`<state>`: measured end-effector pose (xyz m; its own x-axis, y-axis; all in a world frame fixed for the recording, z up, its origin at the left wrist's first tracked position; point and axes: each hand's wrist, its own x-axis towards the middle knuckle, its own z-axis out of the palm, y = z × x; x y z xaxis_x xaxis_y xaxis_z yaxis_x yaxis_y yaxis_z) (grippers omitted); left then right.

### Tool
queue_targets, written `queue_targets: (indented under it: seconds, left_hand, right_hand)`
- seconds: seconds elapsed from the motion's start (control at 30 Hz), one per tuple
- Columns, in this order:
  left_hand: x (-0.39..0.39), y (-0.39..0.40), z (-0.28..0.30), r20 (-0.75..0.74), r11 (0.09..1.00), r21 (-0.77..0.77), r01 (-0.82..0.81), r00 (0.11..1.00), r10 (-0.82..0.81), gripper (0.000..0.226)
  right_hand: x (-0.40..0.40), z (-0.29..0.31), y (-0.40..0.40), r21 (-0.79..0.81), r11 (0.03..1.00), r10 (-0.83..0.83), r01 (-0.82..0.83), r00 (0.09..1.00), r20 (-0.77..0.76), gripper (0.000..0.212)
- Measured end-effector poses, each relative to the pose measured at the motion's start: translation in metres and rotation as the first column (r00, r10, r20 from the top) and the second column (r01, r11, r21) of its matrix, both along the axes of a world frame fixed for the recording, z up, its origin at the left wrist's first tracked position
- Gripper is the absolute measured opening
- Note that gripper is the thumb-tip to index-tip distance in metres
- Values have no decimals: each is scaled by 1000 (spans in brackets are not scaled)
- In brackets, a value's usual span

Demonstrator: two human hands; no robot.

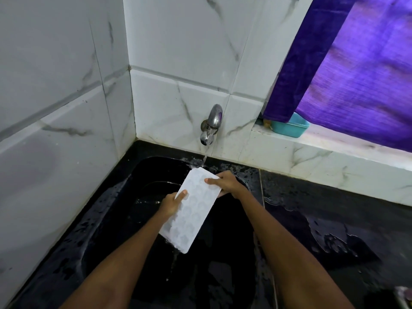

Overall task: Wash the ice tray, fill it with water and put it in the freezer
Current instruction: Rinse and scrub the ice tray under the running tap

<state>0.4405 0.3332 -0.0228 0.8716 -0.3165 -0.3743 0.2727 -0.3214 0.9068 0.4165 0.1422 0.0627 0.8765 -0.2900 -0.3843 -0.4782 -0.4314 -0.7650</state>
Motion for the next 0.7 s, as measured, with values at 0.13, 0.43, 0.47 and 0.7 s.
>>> queue_targets:
  seconds: [0.13,0.43,0.47,0.7]
  left_hand:
    - [-3,-31,-1,-88,1000,-18,17,996,-19,36]
    - [-13,-65,-10,-435,969,38,-246,869,237,71]
    - [-15,-65,-9,-442,966,29,-258,863,244,71]
    - [-5,-51,-7,-517,886,-146,-441,797,312,57]
  right_hand:
    - [-2,7,1,-332,934,156,-129,986,56,40]
    - [-23,5,-31,-252,929,-186,272,930,317,45]
    - [-26,5,-33,-203,930,-236,308,919,315,45]
    - [-34,11,-34,177,854,-520,489,807,281,36]
